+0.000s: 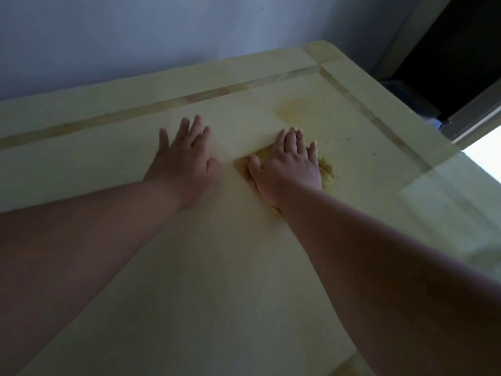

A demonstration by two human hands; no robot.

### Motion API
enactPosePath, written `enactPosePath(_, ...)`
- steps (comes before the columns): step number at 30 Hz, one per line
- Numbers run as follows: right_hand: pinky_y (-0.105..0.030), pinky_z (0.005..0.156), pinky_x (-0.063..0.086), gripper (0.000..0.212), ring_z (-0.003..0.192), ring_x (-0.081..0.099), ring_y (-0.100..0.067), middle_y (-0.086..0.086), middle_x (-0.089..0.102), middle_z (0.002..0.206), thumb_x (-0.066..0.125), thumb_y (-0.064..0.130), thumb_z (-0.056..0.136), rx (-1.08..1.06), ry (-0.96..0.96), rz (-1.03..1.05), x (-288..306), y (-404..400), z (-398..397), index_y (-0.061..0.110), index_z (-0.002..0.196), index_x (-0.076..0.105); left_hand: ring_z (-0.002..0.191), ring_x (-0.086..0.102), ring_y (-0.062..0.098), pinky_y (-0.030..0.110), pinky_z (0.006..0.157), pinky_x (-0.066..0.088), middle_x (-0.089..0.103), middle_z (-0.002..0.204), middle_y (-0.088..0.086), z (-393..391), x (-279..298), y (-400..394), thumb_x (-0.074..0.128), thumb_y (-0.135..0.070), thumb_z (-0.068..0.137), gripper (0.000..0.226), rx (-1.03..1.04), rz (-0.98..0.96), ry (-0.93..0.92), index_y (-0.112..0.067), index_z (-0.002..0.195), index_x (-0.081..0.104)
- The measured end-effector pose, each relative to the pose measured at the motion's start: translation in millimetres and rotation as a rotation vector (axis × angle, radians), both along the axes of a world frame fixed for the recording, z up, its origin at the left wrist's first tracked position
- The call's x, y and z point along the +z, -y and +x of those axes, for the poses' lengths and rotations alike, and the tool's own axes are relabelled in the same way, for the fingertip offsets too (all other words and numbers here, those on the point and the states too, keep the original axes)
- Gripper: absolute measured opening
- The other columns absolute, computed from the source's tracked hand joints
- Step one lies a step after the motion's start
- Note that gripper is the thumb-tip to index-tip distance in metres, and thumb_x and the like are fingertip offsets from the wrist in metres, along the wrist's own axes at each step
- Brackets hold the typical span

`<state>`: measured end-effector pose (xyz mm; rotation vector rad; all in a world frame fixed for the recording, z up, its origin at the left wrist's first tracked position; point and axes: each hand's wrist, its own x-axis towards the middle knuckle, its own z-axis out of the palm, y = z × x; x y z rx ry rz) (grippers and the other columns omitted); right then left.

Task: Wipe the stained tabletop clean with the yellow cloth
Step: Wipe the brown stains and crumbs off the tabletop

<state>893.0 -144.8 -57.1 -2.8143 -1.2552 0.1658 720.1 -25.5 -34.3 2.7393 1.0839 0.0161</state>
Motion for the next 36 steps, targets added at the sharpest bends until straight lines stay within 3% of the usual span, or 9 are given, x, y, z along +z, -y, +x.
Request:
enactPosePath(6,-0.052,0.137,-0.009,0.102,0.170,-0.016,-0.023,-0.012,-0.009,0.186,0.018,0.074,0.102,0.013,-0.033,-0.012,2,78,-5,0.007,0.175,-0.007,0.163,-0.003,0.027,0.059,0.129,0.000,-0.001,0.177,0.008,31,2,65,0.032,-0.034,0.103,0.070,-0.058,-0.028,-0.011,-0.009,0.166,0.015)
enactPosePath(19,-0.052,0.135,-0.012,0.100,0.167,-0.027,-0.023,-0.011,-0.020,0.184,0.012,0.075,0.103,0.001,-0.067,-0.070,6,245,-11,0.008,0.173,-0.015,0.163,0.002,0.028,0.059,0.129,0.003,0.007,0.177,0.010,81,-10,186,0.033,-0.038,0.105,0.068,-0.174,-0.019,-0.007,-0.007,0.164,0.020)
enactPosePath(27,-0.051,0.134,-0.017,0.098,0.163,-0.037,-0.022,-0.009,-0.032,0.180,0.012,0.075,0.105,0.019,-0.104,-0.117,10,328,-16,0.011,0.171,-0.022,0.163,0.008,0.026,0.054,0.131,0.005,0.013,0.176,0.010,76,-25,196,0.018,-0.052,0.096,0.082,-0.139,0.046,-0.001,-0.007,0.164,0.024)
enactPosePath(36,-0.050,0.134,-0.018,0.097,0.162,-0.039,-0.021,-0.009,-0.035,0.178,0.007,0.076,0.104,0.014,-0.102,-0.133,11,376,-16,0.011,0.171,-0.023,0.163,0.011,0.024,0.051,0.131,0.005,0.017,0.176,0.008,78,-26,198,0.021,-0.051,0.093,0.082,-0.113,0.054,0.023,-0.009,0.164,0.028)
